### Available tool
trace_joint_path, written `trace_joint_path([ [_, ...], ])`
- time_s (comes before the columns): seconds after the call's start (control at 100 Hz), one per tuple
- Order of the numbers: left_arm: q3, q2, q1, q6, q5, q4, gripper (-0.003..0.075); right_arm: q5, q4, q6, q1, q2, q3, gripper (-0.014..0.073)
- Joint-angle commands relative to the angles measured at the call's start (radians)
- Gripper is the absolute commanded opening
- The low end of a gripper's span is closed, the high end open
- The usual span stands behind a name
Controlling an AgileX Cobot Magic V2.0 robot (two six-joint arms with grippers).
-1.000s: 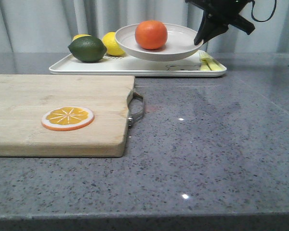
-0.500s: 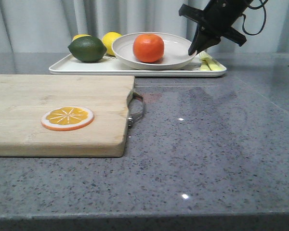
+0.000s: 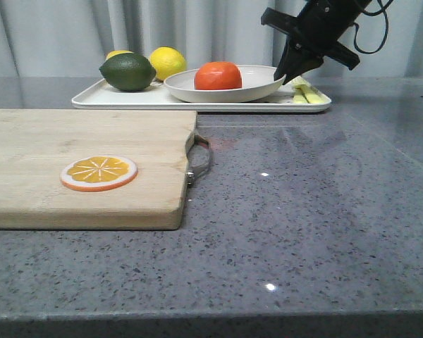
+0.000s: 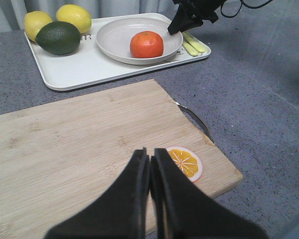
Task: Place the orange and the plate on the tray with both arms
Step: 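Lower the plate onto the tray, open the right gripper, lift away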
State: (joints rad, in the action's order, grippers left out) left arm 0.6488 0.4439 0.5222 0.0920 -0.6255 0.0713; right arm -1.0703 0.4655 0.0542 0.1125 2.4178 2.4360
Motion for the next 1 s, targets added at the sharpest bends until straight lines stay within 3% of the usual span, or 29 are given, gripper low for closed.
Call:
trace_joint_path([
  [0.0,0.027,0.006,-0.002,0.006,0.084,0.005,-0.0019,0.044,0.038,-0.002,-0.003,-0.069,0.036,0.0148],
  [0.23,0.027,0.006,-0.002,0.006,0.084,0.005,-0.0019,0.008,0.02,-0.004,-0.01,-0.069,0.036,0.0161],
  [0.48,0.027,0.006,-0.002,0.006,0.084,0.005,-0.0019,-0.012,0.013,-0.012,-0.013,-0.071,0.047,0.0353],
  [0.85,0.027,0.006,-0.002,0.006,0.084,0.005,-0.0019,-0.163,-0.051,-0.012,-0.014,-0.111,0.129,0.0344],
  [0.99,0.027,0.006,-0.002,0.006,0.084,0.005,-0.0019,-0.211,-0.075,-0.012,-0.014,-0.139,0.129,0.0255],
])
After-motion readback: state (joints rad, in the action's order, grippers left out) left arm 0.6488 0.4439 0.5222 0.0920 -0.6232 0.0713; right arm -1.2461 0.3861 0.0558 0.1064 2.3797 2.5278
